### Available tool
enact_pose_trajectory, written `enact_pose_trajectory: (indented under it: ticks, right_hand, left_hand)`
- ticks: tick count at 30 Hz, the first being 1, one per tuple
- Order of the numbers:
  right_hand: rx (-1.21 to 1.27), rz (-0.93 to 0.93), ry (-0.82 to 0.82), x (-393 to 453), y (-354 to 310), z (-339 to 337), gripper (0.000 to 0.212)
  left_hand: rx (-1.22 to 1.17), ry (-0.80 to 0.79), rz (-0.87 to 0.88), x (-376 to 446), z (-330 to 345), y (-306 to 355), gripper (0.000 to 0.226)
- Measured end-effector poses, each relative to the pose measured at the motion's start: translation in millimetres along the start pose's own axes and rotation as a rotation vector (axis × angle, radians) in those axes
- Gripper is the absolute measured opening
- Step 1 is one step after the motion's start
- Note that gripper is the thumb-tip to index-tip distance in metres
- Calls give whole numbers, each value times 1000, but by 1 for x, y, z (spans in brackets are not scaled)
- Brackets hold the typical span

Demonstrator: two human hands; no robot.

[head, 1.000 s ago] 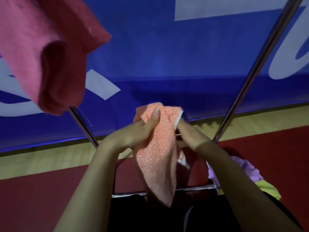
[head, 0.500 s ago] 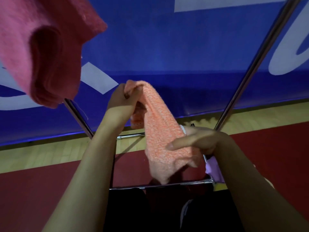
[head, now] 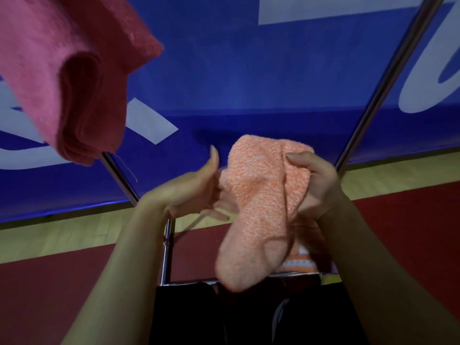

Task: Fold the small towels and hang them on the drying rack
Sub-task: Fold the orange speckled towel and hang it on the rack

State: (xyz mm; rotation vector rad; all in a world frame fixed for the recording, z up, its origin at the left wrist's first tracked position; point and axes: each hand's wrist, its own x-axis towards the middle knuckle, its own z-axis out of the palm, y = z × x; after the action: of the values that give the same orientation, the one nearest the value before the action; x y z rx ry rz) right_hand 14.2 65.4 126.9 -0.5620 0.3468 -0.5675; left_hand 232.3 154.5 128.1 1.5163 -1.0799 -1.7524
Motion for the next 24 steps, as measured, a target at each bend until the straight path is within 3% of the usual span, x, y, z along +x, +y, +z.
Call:
enact_pose_trajectory:
  ticks: [3,5,7,9,12,17,22,24]
  right_hand:
    - [-48,4,-8,0,0,0,63]
    - [-29,-31,18,-1,-2,-3,66]
    - [-7,-108,40,-3,-3,-1,61]
    - [22,-223,47,-10,-5,4,32]
    - [50,-338,61,-10,-9,7,38]
    - [-48,-243,130,-2,-7,3,44]
    - [-107,-179,147,1,-5,0,27]
    - [-91,-176,117,-1,-5,0,25]
  left_hand:
    - [-138,193,205,4,-3,4,53]
    - [-134,281,238,9,-9,1,45]
    - [-46,290,159,14,-9,-3,55]
    - [4,224,52,16,-4,-1,72]
    - [-129,162,94,18,-1,8,82]
    - [-233,157,208,12,-3,20,59]
    - [-1,239,27,17,-1,4,68]
    - [13,166,-32,16,1,5,71]
